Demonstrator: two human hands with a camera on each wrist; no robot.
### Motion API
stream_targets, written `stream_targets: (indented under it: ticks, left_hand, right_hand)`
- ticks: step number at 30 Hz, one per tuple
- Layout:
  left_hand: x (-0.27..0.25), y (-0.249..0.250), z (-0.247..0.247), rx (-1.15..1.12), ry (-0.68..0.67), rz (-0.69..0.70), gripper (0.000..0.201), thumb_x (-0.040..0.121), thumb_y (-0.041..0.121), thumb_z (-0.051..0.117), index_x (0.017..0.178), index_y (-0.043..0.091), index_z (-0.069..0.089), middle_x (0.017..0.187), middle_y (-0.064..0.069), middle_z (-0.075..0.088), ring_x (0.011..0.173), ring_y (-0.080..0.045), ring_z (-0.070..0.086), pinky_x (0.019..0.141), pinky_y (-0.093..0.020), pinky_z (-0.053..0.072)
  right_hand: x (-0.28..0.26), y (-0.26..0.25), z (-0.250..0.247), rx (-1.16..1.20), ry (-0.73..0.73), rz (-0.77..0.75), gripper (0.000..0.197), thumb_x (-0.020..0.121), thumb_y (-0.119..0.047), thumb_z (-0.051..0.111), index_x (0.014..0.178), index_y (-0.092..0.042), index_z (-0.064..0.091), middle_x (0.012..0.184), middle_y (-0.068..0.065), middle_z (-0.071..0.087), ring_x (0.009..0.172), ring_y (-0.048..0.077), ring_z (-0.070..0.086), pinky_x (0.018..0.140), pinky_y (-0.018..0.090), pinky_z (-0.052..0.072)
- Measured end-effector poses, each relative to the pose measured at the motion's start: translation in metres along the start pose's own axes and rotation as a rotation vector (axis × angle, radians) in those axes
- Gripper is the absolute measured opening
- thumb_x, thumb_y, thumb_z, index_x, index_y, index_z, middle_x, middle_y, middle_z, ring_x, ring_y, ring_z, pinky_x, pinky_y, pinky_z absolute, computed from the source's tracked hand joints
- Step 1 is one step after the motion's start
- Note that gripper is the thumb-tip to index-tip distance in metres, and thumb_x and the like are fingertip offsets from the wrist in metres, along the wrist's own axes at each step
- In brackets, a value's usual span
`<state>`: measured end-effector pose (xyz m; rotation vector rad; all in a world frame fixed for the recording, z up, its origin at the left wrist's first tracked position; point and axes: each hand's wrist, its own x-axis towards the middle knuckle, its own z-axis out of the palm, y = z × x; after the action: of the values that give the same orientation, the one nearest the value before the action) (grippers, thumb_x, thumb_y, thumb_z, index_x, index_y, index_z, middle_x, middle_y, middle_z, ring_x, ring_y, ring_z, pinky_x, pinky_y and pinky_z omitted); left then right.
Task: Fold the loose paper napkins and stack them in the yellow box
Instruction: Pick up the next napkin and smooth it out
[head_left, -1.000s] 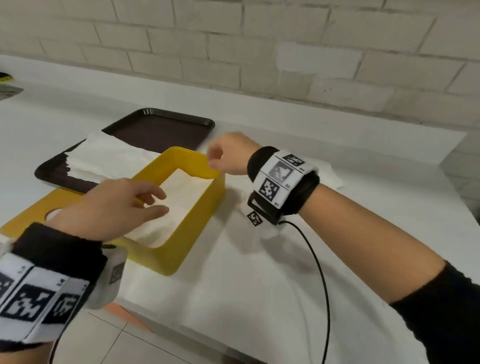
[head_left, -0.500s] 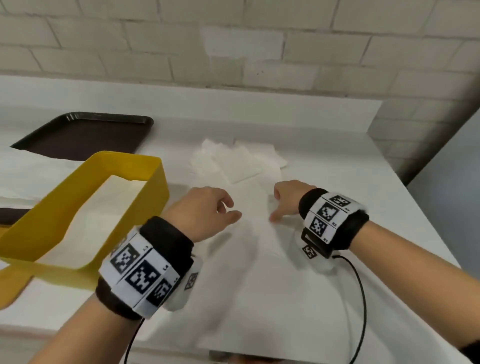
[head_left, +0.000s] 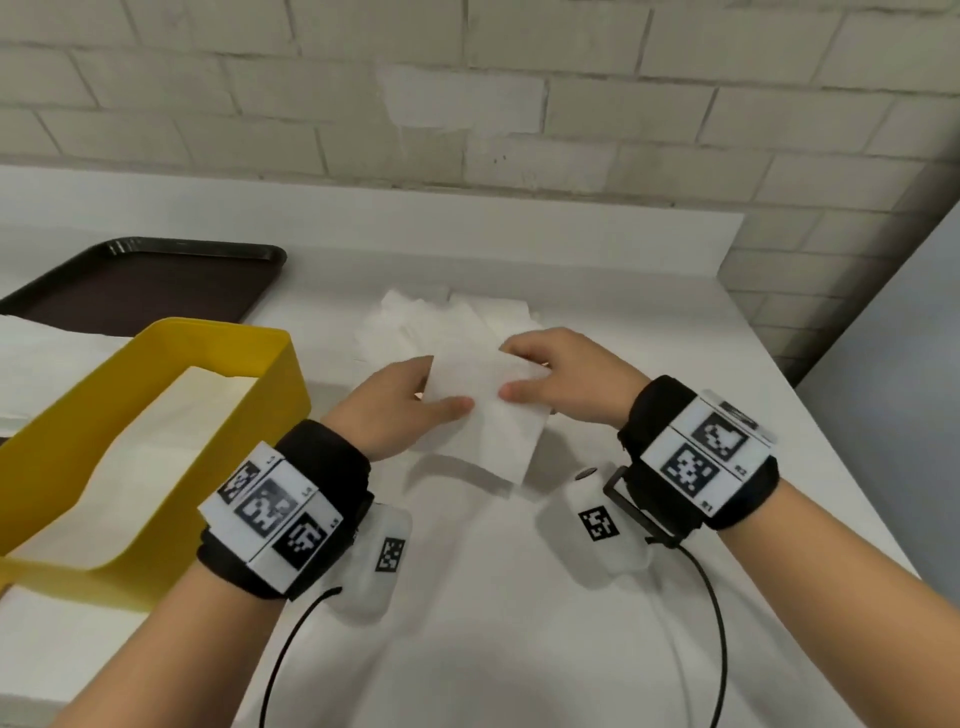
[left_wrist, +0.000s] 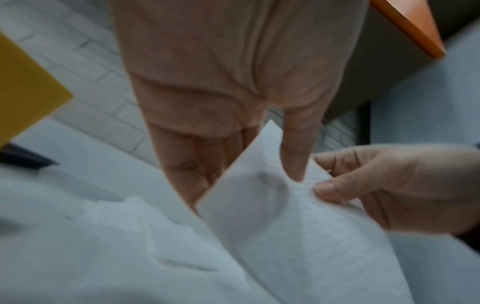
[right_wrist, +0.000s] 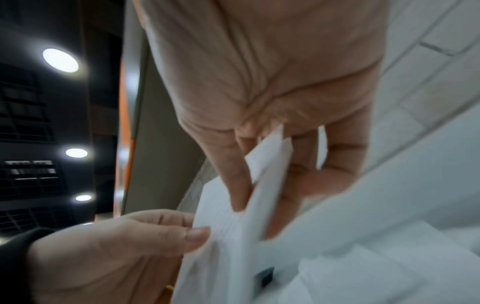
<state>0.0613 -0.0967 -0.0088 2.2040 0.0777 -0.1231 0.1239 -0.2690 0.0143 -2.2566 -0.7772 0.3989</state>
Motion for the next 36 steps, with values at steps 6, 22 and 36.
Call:
stream_targets:
  ticks: [6,22,36]
  left_hand:
    - [-0.004,0.007,-0.009,-0.436,0.197,0.057,0.015,0.094,0.015,0.051,0.091,0.018,0.066,0.075,0.009,0.073,0.065,-0.006,0.067,0.052,-0.014,0.047]
    - [-0.001,0.021,0.005,-0.498,0.346,0.127,0.022,0.099,0.016,0.039,0.097,0.023,0.06,0.098,-0.001,0.068,0.088,-0.018,0.064,0.077,-0.031,0.05]
    - [-0.001,0.009,0.001,-0.427,0.391,0.137,0.027,0.094,0.039,0.046,0.121,0.036,0.047,0.115,0.011,0.058,0.099,-0.008,0.06,0.081,-0.021,0.048]
  right_hand:
    - [0.0,-0.002,0.0,0.214,0.375,-0.069,0.016,0.084,-0.011,0.063,0.09,-0.024,0.056,0.077,-0.011,0.051,0.063,0.01,0.05,0.05,0.01,0.034]
    - [0.013,0.0,0.003,0.274,0.485,-0.077,0.025,0.086,-0.006,0.06,0.069,-0.022,0.051,0.091,0.009,0.06,0.048,0.006,0.05,0.044,0.008,0.037]
    - [0.013,-0.028,-0.017,0.593,0.217,-0.159,0.027,0.09,0.009,0.044,0.078,-0.011,0.057,0.072,0.006,0.054,0.057,0.013,0.053,0.052,0.023,0.051]
